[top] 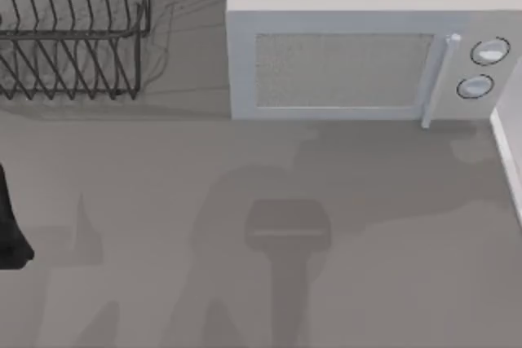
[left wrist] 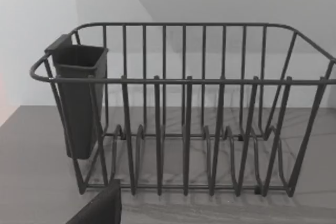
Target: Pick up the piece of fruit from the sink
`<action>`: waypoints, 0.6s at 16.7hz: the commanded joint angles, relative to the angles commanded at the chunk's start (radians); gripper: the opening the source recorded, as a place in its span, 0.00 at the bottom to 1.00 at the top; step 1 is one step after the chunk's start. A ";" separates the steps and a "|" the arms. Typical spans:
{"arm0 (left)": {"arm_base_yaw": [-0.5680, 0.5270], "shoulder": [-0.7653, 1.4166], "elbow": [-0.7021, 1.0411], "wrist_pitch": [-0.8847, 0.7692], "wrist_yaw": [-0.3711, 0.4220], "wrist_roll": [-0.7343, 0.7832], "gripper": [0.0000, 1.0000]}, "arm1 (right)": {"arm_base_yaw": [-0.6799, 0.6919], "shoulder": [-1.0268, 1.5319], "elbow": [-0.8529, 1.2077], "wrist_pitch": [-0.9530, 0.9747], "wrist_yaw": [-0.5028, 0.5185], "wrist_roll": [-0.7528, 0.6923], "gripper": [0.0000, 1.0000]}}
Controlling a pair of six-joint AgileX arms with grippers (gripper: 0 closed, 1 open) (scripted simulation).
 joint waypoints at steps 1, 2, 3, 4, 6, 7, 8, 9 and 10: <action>0.000 0.000 0.000 0.000 0.000 0.000 1.00 | 0.042 -0.004 -0.003 -0.003 0.000 0.042 0.00; 0.000 0.000 0.000 0.000 0.000 0.000 1.00 | 0.094 -0.009 -0.007 -0.005 0.001 0.094 0.00; 0.000 0.000 0.000 0.000 0.000 0.000 1.00 | 0.157 -0.016 -0.012 -0.007 0.002 0.156 0.00; 0.000 0.000 0.000 0.000 0.000 0.000 1.00 | 0.229 -0.022 -0.018 -0.007 0.003 0.227 0.00; 0.000 0.000 0.000 0.000 0.000 0.000 1.00 | 0.396 -0.033 -0.030 -0.008 0.005 0.391 0.00; 0.000 0.000 0.000 0.000 0.000 0.000 1.00 | 0.481 -0.037 -0.037 -0.006 0.006 0.476 0.00; 0.000 0.000 0.000 0.000 0.000 0.000 1.00 | 0.563 -0.039 -0.044 -0.004 0.008 0.558 0.00; 0.000 0.000 0.000 0.000 0.000 0.000 1.00 | 0.638 -0.038 -0.051 -0.002 0.009 0.632 0.00; 0.000 0.000 0.000 0.000 0.000 0.000 1.00 | 0.703 -0.037 -0.059 0.002 0.010 0.697 0.00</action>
